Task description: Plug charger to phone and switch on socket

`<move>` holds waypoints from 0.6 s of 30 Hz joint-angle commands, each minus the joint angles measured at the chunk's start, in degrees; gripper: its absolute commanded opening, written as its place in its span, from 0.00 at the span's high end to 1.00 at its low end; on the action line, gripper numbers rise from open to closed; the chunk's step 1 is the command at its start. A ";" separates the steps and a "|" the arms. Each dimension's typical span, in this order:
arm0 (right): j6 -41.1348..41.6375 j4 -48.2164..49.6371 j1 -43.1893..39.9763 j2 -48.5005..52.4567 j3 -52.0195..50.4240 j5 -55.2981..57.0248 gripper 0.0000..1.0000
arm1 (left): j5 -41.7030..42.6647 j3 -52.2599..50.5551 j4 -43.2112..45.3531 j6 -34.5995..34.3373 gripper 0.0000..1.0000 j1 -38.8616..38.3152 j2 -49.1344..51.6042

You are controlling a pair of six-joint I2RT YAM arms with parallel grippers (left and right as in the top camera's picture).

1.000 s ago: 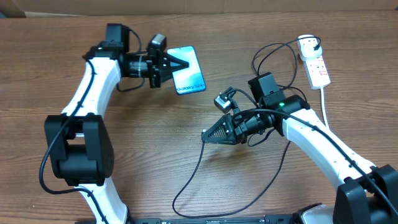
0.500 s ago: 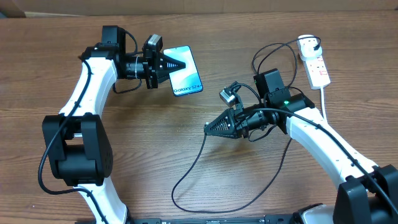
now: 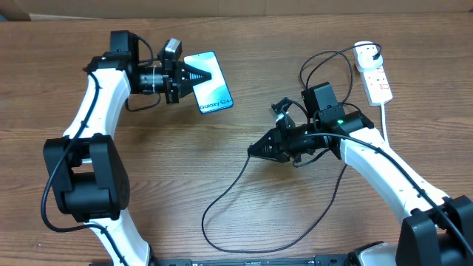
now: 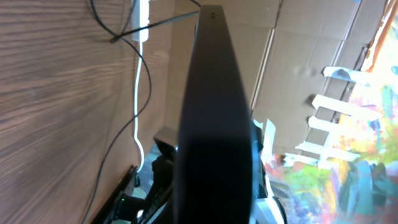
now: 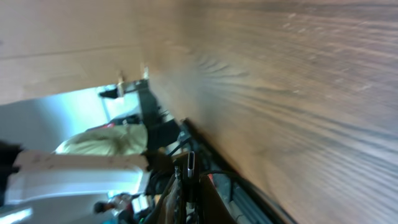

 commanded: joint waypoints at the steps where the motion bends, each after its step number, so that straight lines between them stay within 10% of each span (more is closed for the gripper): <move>1: 0.46 0.15 -0.37 -1.38 0.94 4.59 0.96 | 0.20 0.24 -0.63 4.13 0.96 0.63 -0.35; 18: 2.32 2.40 -0.37 -1.38 0.94 -5.14 0.96 | -2.14 0.24 -2.54 6.80 0.96 0.46 -0.35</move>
